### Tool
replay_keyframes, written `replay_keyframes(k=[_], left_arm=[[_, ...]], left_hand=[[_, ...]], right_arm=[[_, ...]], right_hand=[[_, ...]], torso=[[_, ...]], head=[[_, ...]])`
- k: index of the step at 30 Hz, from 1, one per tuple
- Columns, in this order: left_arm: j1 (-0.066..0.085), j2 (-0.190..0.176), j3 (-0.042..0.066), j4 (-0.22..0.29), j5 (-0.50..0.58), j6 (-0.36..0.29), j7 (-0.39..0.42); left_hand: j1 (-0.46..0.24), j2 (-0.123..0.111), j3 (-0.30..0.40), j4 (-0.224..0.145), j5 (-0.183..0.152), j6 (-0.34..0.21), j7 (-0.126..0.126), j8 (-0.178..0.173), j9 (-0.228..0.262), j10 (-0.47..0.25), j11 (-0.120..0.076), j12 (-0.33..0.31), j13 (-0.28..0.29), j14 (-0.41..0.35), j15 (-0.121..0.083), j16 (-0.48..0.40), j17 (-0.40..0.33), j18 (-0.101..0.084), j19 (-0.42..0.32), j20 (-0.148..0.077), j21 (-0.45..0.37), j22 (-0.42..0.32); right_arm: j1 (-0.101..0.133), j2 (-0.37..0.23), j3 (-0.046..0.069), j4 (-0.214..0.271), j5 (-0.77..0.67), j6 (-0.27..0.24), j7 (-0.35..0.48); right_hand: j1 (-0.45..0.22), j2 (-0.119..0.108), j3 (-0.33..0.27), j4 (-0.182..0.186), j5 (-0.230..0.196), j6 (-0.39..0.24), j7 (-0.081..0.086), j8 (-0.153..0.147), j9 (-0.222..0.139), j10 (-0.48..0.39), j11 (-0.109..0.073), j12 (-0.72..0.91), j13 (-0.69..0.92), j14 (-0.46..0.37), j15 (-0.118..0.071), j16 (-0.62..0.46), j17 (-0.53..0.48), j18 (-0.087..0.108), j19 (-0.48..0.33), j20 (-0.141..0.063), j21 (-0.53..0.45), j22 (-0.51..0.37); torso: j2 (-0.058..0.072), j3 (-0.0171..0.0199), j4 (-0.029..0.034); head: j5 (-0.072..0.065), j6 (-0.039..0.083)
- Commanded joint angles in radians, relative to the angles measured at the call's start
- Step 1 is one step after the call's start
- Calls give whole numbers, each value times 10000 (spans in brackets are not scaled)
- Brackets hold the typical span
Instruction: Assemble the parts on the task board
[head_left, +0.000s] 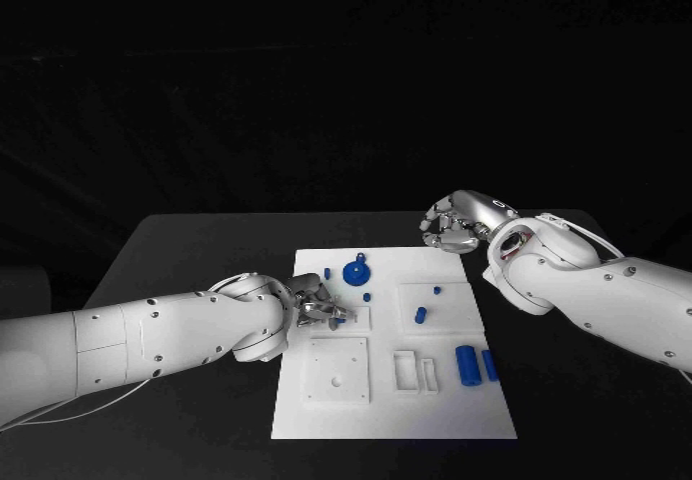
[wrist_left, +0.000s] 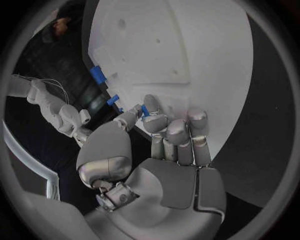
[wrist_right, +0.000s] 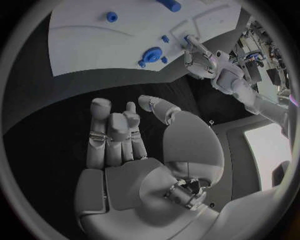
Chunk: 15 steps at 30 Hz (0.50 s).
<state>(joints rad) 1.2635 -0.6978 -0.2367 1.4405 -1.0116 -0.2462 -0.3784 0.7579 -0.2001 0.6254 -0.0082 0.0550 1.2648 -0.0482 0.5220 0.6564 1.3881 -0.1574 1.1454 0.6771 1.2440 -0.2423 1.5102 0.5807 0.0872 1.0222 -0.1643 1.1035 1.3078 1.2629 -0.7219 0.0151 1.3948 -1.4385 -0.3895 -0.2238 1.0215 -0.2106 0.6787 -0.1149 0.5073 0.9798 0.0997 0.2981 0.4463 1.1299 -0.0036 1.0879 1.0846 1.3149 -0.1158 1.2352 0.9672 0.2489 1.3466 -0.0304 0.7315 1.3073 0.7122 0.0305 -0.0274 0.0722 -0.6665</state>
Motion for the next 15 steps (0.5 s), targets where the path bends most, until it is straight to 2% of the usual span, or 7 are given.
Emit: replay_keyframes(k=[1, 2, 5, 15], left_arm=[[-46, 7, -19, 48, 135, 247, -23], [-46, 2, -14, 61, 135, 259, -27], [-46, 1, -3, 66, 128, 246, -51], [-31, -64, 83, 7, 94, 237, -58]], left_hand=[[-10, -139, 24, 158, -60, -78, 21, 66, 21, 43, 22, 19, -18, -18, -56, 1, -12, 72, -41, -1098, -44, 45], [-8, -172, 30, 194, -60, -82, 22, 70, 23, 45, 24, 20, -21, -21, -56, 2, -12, 73, -45, -1097, -42, 46], [-34, -222, 23, 285, -59, -94, 29, 77, 27, 47, 33, 21, -29, -30, -50, 3, -13, 71, -58, -1091, -39, 50], [-41, -544, 72, 601, -58, -133, 43, 100, 43, 53, 49, 17, -62, -49, -37, 5, -20, 84, -73, -1090, -17, 55]], right_arm=[[0, 9, 8, -2, -11, 79, 70], [0, 10, 8, -4, -11, 82, 71], [0, -6, 8, -7, -11, 79, 68], [0, 1, 8, -15, -10, 82, 74]], right_hand=[[-39, 17, 12, 9, 35, 16, 74, 22, -13, -22, -26, -7, -11, -30, 3, -70, 14, 129, 2, -32, -64, 130], [-35, 19, 14, 7, 39, 16, 74, 22, -13, -23, -26, -7, -11, -30, 3, -71, 14, 129, 1, -32, -65, 130], [-10, 36, 66, -37, 412, 12, 74, 21, -13, -34, -25, -11, -19, -36, 3, -83, 15, 129, -12, -31, -77, 133], [-58, 26, 24, -37, 430, 14, 77, 23, -12, -32, -23, -7, -21, -32, 6, -85, 18, 129, -3, -25, -74, 138]], torso=[[3, 0, -9], [9, -1, -15], [16, -5, -20], [-4, 4, -2]], head=[[-1, 8], [-12, 9], [-19, 2], [-43, 0]])
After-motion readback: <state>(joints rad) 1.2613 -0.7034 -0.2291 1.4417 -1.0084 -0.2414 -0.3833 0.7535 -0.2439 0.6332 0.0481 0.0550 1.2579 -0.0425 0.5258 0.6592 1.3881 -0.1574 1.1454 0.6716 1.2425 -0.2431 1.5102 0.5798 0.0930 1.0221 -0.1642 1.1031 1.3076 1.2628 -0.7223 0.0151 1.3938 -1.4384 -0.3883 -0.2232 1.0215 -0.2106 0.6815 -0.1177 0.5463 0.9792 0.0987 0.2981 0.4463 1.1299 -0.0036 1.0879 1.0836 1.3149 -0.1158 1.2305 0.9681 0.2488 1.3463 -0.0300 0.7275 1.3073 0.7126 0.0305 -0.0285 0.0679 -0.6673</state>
